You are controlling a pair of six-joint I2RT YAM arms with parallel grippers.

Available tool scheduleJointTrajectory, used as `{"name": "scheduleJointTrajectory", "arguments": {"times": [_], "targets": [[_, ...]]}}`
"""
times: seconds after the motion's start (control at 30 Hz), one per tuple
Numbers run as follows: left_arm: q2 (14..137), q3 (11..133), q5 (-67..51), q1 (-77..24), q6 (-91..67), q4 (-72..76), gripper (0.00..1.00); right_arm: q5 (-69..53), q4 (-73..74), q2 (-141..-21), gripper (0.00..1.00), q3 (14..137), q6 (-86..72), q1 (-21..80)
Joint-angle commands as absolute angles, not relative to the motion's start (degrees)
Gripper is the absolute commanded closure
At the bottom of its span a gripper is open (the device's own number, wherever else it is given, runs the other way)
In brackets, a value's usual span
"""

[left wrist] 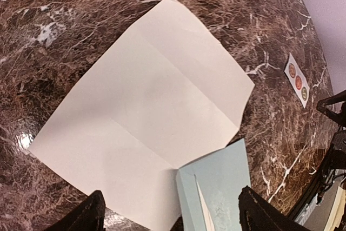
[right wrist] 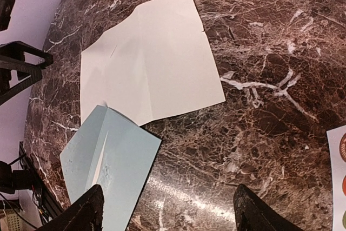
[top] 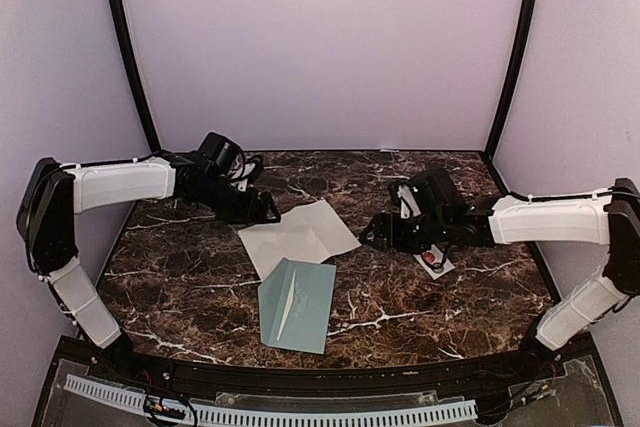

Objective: Place the letter into the envelope and seal it

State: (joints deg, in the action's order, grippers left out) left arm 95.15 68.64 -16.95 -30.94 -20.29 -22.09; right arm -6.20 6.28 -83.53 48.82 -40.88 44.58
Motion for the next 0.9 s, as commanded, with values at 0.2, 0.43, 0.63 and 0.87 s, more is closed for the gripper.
{"name": "scheduleJointTrajectory", "arguments": {"times": [0.2,0.43,0.63,0.87], "targets": [[103.2,68.0,-19.8,-26.5,-18.5,-17.7,0.18,-11.7,8.1,-92.0,0.19,58.7,-30.5,38.1],[106.9,68.5,-18.2,-25.8,-18.3,-18.1,0.19,-12.8,9.0,-100.3,0.2,64.5,-27.5,37.4],[109.5,68.5,-19.0,-25.6,-18.3,-18.0,0.22,-15.2,7.9,-105.3,0.23,66.8,-26.9,37.3],[111.2,68.5,-19.0,-25.6,-18.2,-18.0,0.35,-17.9,6.7,-110.2,0.3,68.5,-27.0,37.1]]}}
